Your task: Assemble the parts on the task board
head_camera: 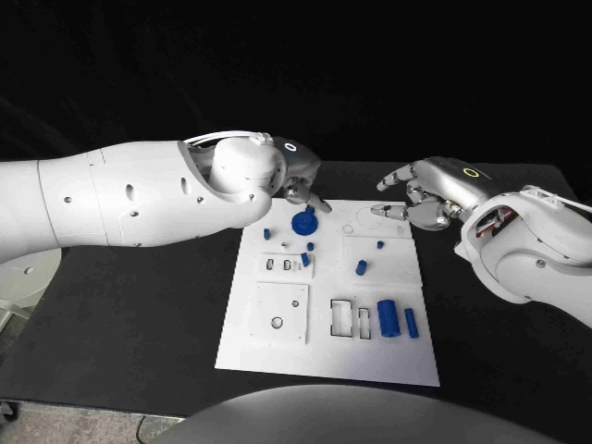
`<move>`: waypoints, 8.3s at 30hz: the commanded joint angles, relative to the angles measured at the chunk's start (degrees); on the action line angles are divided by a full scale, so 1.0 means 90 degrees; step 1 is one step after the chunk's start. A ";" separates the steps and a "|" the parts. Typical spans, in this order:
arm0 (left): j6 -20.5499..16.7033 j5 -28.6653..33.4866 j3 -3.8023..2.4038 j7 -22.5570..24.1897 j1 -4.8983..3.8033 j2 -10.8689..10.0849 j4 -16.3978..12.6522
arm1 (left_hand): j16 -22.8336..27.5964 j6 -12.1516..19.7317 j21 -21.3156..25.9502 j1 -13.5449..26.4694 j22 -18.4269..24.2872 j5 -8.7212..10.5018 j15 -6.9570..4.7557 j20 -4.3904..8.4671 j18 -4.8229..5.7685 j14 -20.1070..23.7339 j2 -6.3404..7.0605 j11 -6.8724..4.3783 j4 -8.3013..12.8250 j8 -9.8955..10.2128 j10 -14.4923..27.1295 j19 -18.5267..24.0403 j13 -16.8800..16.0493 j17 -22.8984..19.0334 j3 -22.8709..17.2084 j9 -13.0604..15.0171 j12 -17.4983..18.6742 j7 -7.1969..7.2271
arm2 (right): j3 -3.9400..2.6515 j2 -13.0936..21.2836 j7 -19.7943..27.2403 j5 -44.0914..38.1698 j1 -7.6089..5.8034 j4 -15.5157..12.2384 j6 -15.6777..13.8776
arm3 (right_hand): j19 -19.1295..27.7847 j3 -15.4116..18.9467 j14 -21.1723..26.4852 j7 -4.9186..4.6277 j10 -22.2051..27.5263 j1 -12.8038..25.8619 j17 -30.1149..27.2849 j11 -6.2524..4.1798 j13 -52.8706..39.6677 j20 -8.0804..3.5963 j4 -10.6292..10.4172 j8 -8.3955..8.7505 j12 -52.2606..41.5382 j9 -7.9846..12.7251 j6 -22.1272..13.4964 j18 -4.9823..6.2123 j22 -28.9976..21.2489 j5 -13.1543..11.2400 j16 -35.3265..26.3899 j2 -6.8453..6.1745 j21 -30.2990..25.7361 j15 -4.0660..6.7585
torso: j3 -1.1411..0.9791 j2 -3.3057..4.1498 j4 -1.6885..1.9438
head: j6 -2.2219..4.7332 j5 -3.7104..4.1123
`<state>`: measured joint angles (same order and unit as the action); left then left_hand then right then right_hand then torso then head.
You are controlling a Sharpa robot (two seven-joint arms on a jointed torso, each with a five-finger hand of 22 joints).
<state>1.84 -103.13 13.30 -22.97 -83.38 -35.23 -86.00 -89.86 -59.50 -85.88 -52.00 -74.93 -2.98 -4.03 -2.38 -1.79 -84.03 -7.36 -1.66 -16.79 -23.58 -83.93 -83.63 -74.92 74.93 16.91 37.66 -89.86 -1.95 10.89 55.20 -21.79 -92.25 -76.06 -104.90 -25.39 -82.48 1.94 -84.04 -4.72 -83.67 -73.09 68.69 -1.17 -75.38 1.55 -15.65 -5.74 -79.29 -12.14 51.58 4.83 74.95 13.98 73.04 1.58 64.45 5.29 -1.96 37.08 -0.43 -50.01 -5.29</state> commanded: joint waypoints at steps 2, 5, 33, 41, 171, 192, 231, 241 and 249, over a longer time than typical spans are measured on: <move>-0.2286 -0.2587 -0.0002 0.1042 -0.0005 0.0100 0.0386 | -0.0015 0.0169 0.0162 -0.0022 -0.0582 0.0018 0.0100 -0.0111 -0.0058 -0.0664 0.0195 0.0093 -0.0008 0.0217 -0.0675 0.0215 -0.1676 0.1675 -0.0501 0.0056 -0.0015 -0.0066 | 0.0006 0.0005 -0.0001 0.0004 0.0001 0.0026 0.0113 | -0.0009 -0.0013 -0.0284 0.0005 -0.0044 -0.0034 -0.0009 0.0001 -0.0231 0.0000 0.0026 0.0029 0.0024 0.0011 0.0012 0.0019 0.0733 0.0040 -0.0020 0.0042 -0.0037 -0.0054 | 0.0003 0.0007 -0.0007 | 0.0001 0.0015; -0.2361 -0.2664 -0.0002 0.0968 -0.0005 0.0163 0.0513 | -0.0015 0.0361 0.0282 0.0153 -0.0409 0.0024 0.0120 -0.0152 -0.0103 -0.0664 0.0104 0.0119 0.0012 0.0407 -0.0675 0.0386 -0.1676 0.1675 -0.0642 0.0051 -0.0015 -0.0082 | 0.0013 0.0030 0.0000 0.0008 0.0001 0.0040 0.0134 | -0.0009 -0.0013 -0.0284 0.0005 -0.0044 -0.0035 -0.0009 0.0001 -0.0231 0.0000 0.0026 0.0030 0.0024 0.0012 0.0012 0.0019 0.0733 0.0040 -0.0020 0.0043 -0.0038 -0.0054 | 0.0012 0.0014 -0.0002 | 0.0001 0.0045; 0.2841 0.3987 -0.0005 -0.0523 -0.0015 0.0052 0.0724 | -0.0015 0.0584 -0.0043 -0.0034 -0.0990 -0.0002 -0.0085 0.0066 0.0010 -0.0664 -0.0254 -0.0020 0.0333 -0.0146 -0.0675 -0.0232 -0.1676 0.1675 -0.0754 0.1556 -0.0015 -0.0045 | 0.0116 0.0137 0.0019 0.0137 0.0001 0.0109 0.0287 | -0.0003 -0.0142 -0.0278 0.0002 -0.0022 -0.0218 -0.0046 0.0000 -0.0190 0.0000 0.0106 0.0061 0.0058 0.0062 0.0021 0.0024 0.0738 -0.0043 -0.0036 0.0138 -0.0085 -0.0054 | 0.0000 0.0005 0.0011 | 0.0001 0.0052; 0.2980 0.4014 -0.0005 -0.0579 -0.0016 -0.0082 0.0533 | -0.0015 0.0583 0.0121 0.0078 -0.0751 -0.0001 -0.0138 0.0122 -0.0052 -0.0664 -0.0240 -0.0066 0.0377 -0.0242 -0.0675 -0.0106 -0.1676 0.1675 -0.0752 0.1821 -0.0015 0.0000 | 0.0129 0.0119 0.0024 0.0145 0.0001 0.0119 0.0301 | -0.0003 -0.0142 -0.0278 0.0002 -0.0022 -0.0218 -0.0046 0.0000 -0.0190 0.0000 0.0106 0.0061 0.0058 0.0062 0.0021 0.0024 0.0738 -0.0043 -0.0036 0.0138 -0.0085 -0.0054 | 0.0000 0.0007 0.0005 | 0.0001 -0.0028; 0.2006 0.3158 -0.0003 -0.0520 0.0650 0.0363 0.0346 | -0.0015 0.0005 0.0515 -0.0284 -0.0485 -0.1135 -0.0175 0.0165 -0.0121 -0.0664 -0.0144 -0.0107 0.1620 0.0840 -0.0675 -0.0024 -0.1676 0.1675 -0.1750 0.1527 -0.0015 0.0047 | 0.0140 0.0109 -0.0070 0.0269 0.0010 0.0161 0.0615 | 0.0005 -0.0418 -0.0266 -0.0017 0.0014 -0.0468 -0.0130 0.0011 -0.0119 0.0007 0.0257 0.0114 0.0117 0.0157 0.0053 0.0038 0.0740 0.0347 -0.0079 0.0145 -0.0191 -0.0061 | 0.0001 0.0005 -0.0002 | 0.0001 -0.0047; 0.1953 0.3070 -0.0003 -0.0490 0.0653 0.0280 0.0273 | -0.0015 -0.0154 0.0546 -0.0669 -0.0527 -0.2241 -0.0240 0.0229 -0.0119 -0.0664 0.0115 -0.0181 0.2347 0.1013 -0.0675 -0.0045 -0.1676 0.1675 -0.2855 0.1534 -0.0015 0.0126 | 0.0141 0.0092 -0.0048 0.0282 0.0016 0.0193 0.0643 | 0.0012 -0.0584 -0.0263 -0.0020 0.0038 -0.0558 -0.0152 0.0009 -0.0080 0.0005 0.0333 0.0136 0.0150 0.0206 0.0075 0.0045 0.0742 0.0642 -0.0082 0.0105 -0.0253 -0.0059 | 0.0003 0.0001 0.0000 | 0.0001 -0.0049; 0.1470 0.3695 0.0002 -0.0573 0.0680 -0.0613 -0.0128 | -0.0011 -0.0238 0.0778 0.0559 -0.0439 -0.2168 -0.0190 0.0186 -0.0159 -0.0663 0.0210 -0.0128 0.2236 0.1061 -0.0675 0.0049 -0.1676 0.1673 -0.4677 0.1848 -0.0015 0.0070 | 0.0164 0.0070 -0.0191 0.0329 0.0026 0.0204 0.0951 | 0.0050 -0.0671 -0.0239 -0.0015 0.0113 -0.0593 -0.0262 0.0008 0.0050 0.0006 0.0362 0.0134 0.0270 0.0223 0.0105 0.0068 0.0708 0.0718 -0.0167 0.0097 -0.0393 -0.0060 | -0.0017 -0.0031 0.0016 | 0.0001 -0.0119; 0.1225 0.3802 0.0003 -0.0565 0.0721 -0.0591 -0.0165 | -0.0015 -0.0257 0.0792 0.0583 -0.0429 -0.2166 -0.0189 0.0185 -0.0162 -0.0664 0.0206 -0.0129 0.2219 0.1047 -0.0675 0.0056 -0.1676 0.1675 -0.4682 0.1863 -0.0015 0.0074 | 0.0176 0.0053 -0.0219 0.0339 0.0027 0.0201 0.0991 | 0.0056 -0.0684 -0.0234 -0.0014 0.0124 -0.0599 -0.0281 0.0007 0.0068 0.0006 0.0368 0.0134 0.0287 0.0226 0.0108 0.0072 0.0702 0.0721 -0.0183 0.0094 -0.0415 -0.0060 | -0.0017 -0.0017 0.0001 | 0.0001 -0.0164; 0.1026 0.3937 0.0003 -0.0560 0.0897 -0.0611 -0.0195 | 0.0008 -0.0267 0.0830 0.0630 -0.0404 -0.2071 -0.0183 0.0178 -0.0170 -0.0658 0.0138 -0.0127 0.2161 0.1032 -0.0675 0.0078 -0.1676 0.1662 -0.4720 0.1901 -0.0015 0.0078 | 0.0180 0.0037 -0.0246 0.0357 0.0027 0.0219 0.1056 | 0.0068 -0.0714 -0.0225 -0.0013 0.0146 -0.0611 -0.0317 0.0006 0.0106 0.0006 0.0378 0.0131 0.0323 0.0230 0.0122 0.0079 0.0691 0.0730 -0.0213 0.0093 -0.0459 -0.0059 | -0.0014 -0.0025 0.0010 | 0.0001 -0.0161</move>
<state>12.75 -68.91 13.31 -28.21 -75.52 -40.76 -87.54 -89.86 -61.62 -78.70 -46.75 -74.93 -21.82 -5.84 -0.72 -2.32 -83.98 -5.95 -3.04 3.01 -14.15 -84.01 -83.43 -74.93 74.92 -25.48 54.70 -89.86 -1.32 12.51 55.59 -23.32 -89.03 -75.83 -103.00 -16.73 -82.27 -4.16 -84.23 -4.78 -82.45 -78.15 65.88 -0.76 -84.22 1.76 -12.10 -4.86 -76.69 -10.13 52.34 4.83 74.91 20.32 71.39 2.41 60.63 4.68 -2.13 36.89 -0.37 -50.01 -6.78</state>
